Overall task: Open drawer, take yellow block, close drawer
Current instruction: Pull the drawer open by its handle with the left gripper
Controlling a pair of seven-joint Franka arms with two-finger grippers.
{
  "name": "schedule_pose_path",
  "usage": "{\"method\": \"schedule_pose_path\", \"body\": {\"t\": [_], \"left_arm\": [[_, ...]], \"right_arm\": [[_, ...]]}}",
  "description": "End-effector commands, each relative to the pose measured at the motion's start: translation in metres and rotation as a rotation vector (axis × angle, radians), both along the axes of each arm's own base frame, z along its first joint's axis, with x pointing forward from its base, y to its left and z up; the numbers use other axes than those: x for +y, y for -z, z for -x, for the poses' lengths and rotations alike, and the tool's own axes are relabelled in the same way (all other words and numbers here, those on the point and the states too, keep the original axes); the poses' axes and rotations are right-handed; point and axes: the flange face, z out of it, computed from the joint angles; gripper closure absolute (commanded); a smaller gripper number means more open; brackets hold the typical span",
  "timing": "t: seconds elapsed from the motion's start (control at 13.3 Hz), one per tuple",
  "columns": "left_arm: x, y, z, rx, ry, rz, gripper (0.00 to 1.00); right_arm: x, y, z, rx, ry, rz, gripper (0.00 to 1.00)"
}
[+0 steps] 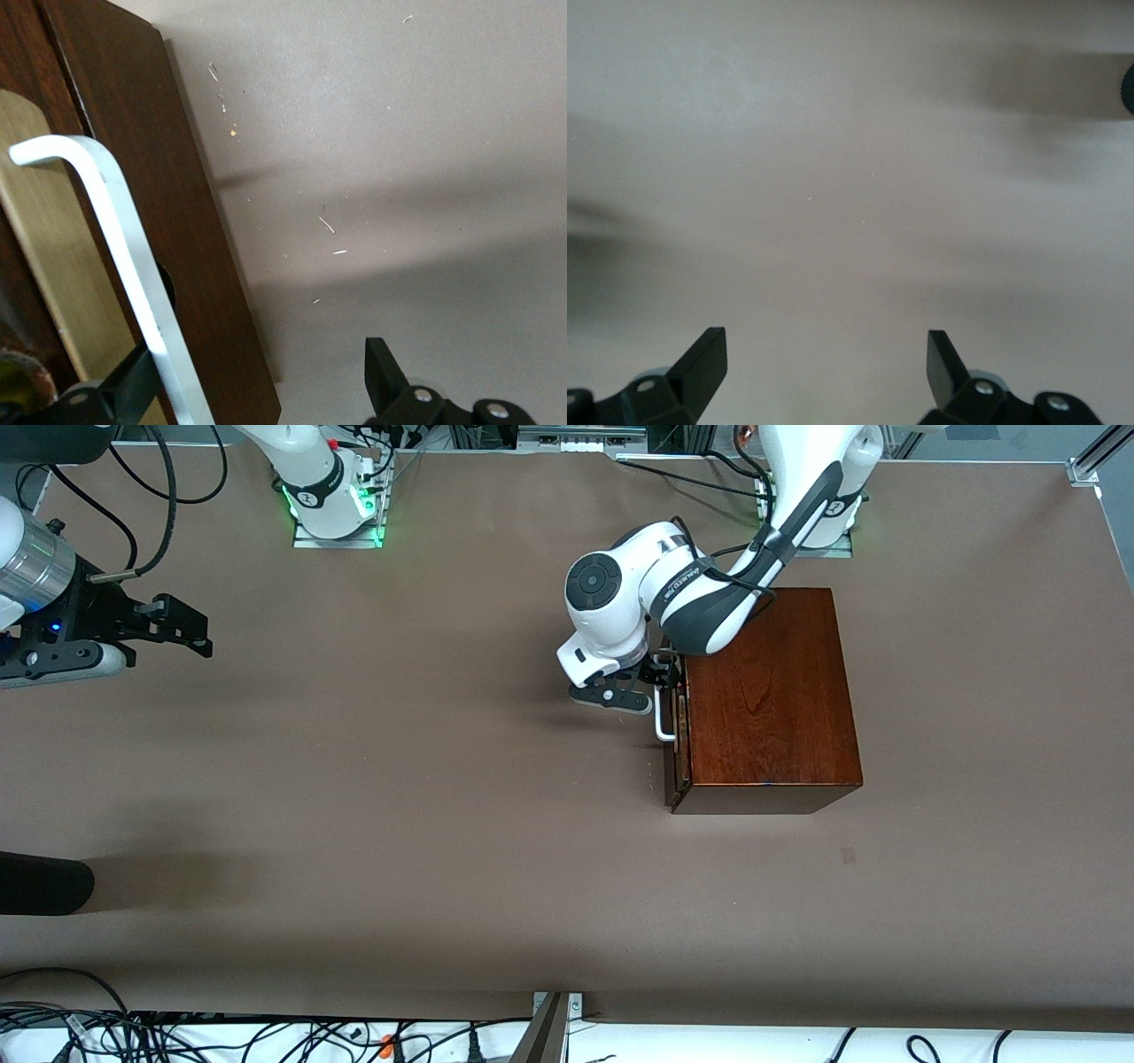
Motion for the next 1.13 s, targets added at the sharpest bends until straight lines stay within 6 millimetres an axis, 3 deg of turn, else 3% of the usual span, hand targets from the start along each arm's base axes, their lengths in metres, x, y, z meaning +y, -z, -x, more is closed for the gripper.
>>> {"method": "schedule_pose_path", "body": {"t": [0.0,0.53,0.75,1.05], "left_arm": [[-0.007,-0.001,0.006,-0.023,0.006,-0.004,0.0],[-0.036,-0.004,0.008,-0.065,-0.01,0.133,0.0],[-0.056,-0.017,0.003,-0.07,-0.026,0.2,0.0],[-0.063,-0.026,-0.007,-0.078,-0.041,0.231,0.0]], "right_arm": [[-0.003,-0.002,0.001,0.006,-0.001,0.001,0.0],[-0.003,-0.002,0.001,0.006,0.0,-0.001,0.0],[-0.003,-0.002,0.001,0.006,0.0,0.001,0.0],[-0.006,-0.002,0.001,0.006,0.006,0.001,0.0]]}}
